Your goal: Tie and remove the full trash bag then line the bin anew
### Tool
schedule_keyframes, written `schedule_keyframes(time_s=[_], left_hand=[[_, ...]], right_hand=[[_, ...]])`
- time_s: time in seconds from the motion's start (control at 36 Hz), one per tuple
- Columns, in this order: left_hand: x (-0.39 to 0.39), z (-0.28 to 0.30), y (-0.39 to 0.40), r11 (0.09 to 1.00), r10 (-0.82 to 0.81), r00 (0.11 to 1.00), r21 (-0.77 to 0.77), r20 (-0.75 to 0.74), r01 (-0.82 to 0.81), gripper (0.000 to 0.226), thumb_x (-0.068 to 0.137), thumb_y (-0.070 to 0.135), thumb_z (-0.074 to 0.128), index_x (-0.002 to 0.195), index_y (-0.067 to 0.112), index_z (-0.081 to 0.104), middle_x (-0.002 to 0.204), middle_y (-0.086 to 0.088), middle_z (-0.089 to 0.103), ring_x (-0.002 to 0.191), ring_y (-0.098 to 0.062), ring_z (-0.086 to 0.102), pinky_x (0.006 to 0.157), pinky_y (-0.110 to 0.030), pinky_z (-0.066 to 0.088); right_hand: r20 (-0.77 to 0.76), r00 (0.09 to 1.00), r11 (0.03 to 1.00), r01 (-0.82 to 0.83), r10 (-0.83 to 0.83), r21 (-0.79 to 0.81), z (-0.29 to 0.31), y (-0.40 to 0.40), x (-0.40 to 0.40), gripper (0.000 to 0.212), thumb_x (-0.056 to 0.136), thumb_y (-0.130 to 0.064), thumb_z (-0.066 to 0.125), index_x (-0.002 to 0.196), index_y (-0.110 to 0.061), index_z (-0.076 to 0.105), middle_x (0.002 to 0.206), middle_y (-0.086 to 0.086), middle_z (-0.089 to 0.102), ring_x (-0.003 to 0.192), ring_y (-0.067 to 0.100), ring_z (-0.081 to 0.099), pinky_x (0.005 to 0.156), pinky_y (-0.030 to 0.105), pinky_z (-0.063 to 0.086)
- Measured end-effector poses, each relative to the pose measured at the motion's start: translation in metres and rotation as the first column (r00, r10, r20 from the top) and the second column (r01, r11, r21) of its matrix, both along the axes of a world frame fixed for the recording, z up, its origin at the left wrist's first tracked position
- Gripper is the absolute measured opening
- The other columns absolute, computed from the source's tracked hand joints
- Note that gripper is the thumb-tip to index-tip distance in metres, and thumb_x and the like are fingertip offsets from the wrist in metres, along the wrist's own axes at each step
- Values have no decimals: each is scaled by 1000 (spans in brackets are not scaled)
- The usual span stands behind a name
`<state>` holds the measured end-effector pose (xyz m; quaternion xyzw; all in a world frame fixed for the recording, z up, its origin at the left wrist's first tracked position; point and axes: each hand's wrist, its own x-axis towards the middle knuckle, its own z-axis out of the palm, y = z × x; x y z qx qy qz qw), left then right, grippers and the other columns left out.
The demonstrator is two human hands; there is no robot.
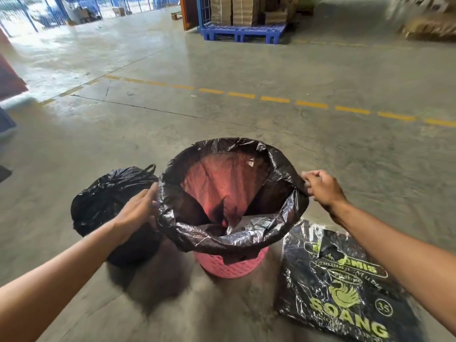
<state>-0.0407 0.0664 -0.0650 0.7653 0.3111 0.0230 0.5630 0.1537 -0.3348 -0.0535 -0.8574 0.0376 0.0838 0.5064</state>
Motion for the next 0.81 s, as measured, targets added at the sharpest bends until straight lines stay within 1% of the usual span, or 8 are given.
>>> schedule_keyframes(time_s=[0.14,0.25,0.33,0.42,0.53,0.61,0.69,0.81], left_hand=[[-25,25,-17,993,10,990,118,143,-27,47,95,65,53,106,22,67,89,-5,72,54,-6,67,68,-33,53],[-28,40,-25,995,-59,996,90,63,53,49,82,72,69,114,35,67,99,-1,72,69,-14,72,73,-38,57],[-21,39,-35,989,-97,995,113,-13,98,39,89,44,77,121,25,65,97,-4,72,70,-12,72,72,-40,62],[-13,38,-41,971,-125,991,199,-48,132,34,94,31,73,125,18,64,94,-5,74,65,-17,70,62,-37,58],[-13,43,-38,969,-155,984,183,-87,168,77,72,58,77,137,20,59,104,-7,77,77,-22,75,61,-35,57],[-16,39,-30,970,-174,982,157,-77,184,95,62,74,77,140,24,56,113,-6,77,95,-25,77,79,-47,64],[-19,44,-36,978,-167,985,122,-42,171,86,74,75,72,142,25,55,115,-15,71,92,-35,75,91,-57,60],[-45,47,-40,989,-98,994,119,56,90,85,63,91,63,129,38,61,105,-2,73,75,-19,77,72,-38,61]], right_hand=[[151,988,991,-12,33,-133,39,-5,-30,51,83,-70,48,97,-23,62,99,4,71,88,32,71,83,47,57],[-13,990,988,-144,144,-63,56,2,-48,45,87,-60,60,98,-17,61,87,8,74,70,28,74,65,39,58],[-144,958,963,-260,248,-70,50,8,-59,42,72,-47,73,99,-16,64,87,10,79,75,28,78,73,47,65],[-130,958,958,-267,254,-99,41,10,-59,52,49,-49,63,86,-13,69,78,10,79,73,30,78,77,53,63],[-140,962,965,-248,235,-86,36,2,-54,54,46,-51,65,83,-12,70,77,8,80,74,31,78,78,53,63],[-120,962,963,-257,247,-83,31,-5,-49,34,68,-39,79,91,-14,72,87,9,80,79,31,78,82,55,62],[-114,955,955,-285,274,-84,37,-8,-52,33,83,-42,78,104,-17,72,96,9,79,84,31,78,85,54,61],[-86,948,936,-317,307,-156,50,-31,-67,52,88,-59,65,131,-32,54,115,3,68,76,21,78,85,47,62]])
